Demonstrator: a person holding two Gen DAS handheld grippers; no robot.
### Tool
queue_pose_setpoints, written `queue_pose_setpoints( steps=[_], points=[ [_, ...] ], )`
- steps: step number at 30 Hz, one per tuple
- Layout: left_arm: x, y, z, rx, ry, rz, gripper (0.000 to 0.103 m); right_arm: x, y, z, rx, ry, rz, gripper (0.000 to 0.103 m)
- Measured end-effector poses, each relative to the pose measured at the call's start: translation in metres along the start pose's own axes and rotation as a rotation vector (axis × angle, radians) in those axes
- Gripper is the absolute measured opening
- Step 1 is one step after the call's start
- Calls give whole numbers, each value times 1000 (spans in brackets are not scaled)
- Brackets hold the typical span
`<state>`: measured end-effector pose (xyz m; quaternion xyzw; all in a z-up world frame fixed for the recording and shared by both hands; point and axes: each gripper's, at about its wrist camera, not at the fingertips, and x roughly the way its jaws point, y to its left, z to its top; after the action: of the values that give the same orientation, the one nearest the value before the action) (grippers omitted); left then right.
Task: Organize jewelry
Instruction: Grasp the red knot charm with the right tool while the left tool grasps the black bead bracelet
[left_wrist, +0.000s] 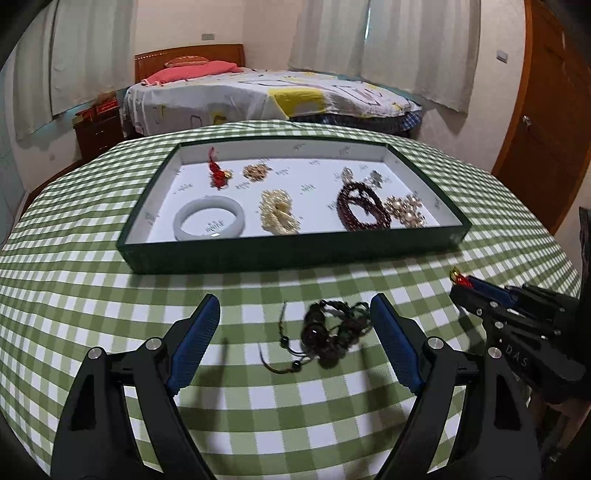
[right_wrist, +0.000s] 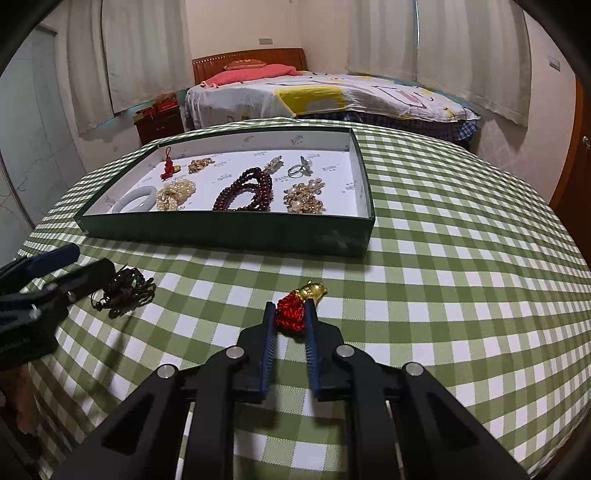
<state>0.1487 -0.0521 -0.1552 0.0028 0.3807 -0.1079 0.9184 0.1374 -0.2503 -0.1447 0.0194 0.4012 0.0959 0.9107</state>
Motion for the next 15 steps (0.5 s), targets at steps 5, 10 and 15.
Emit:
queue_pose_setpoints(
  steps=[5,10,15],
  points=[
    [6,1,-2,-11,20,-6,81,0,-1,-1,4,-5,8,16],
    [3,11,2,-45,6,11,81,-1,-2,-1,9,-8,15,16],
    [12,10,0,-25,45,15,70,-1,-3,-1,11,-9,17,16]
  ],
)
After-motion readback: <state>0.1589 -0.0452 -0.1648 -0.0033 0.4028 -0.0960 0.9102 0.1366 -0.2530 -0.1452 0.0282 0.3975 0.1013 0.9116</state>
